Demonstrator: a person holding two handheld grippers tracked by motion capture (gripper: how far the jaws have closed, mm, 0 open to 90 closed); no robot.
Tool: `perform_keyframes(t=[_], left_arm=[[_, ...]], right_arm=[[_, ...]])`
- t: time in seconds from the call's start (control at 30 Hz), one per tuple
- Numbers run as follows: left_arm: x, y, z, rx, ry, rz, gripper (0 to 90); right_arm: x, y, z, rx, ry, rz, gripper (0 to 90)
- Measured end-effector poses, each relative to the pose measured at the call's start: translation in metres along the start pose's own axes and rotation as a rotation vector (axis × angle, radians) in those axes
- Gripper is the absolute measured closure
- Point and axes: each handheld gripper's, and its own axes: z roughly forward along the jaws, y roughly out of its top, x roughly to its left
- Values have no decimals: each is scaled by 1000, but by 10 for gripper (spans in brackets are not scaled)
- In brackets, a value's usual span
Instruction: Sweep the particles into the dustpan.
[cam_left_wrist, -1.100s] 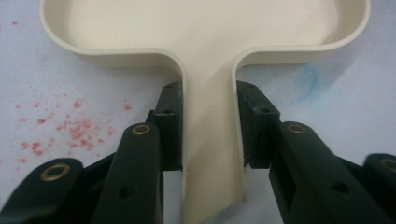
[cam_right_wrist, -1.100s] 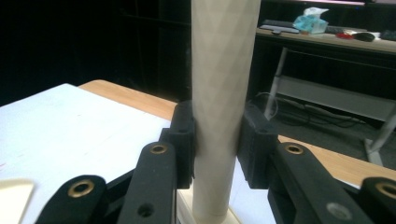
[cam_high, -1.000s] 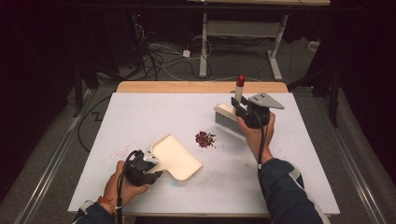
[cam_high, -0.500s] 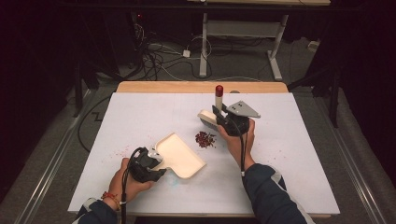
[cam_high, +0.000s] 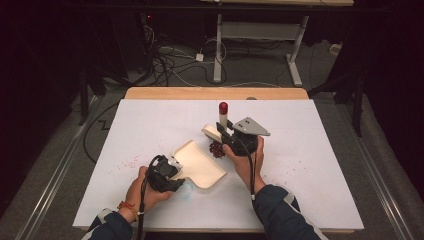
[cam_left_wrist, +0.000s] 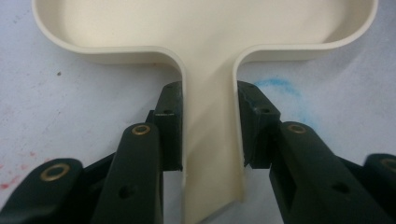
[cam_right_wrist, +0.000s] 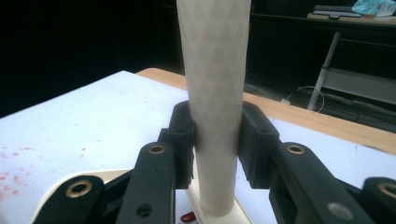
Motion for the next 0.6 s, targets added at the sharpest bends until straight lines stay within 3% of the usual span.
perform_keyframes(t=[0.3,0.6], left_arm=[[-10,14,7,10,10,9,641],[-13,19,10,18,5,-2,640]], right_arm=[[17,-3,-9,7,-1,-5,695],[33,-2,-22,6,44,-25,700]])
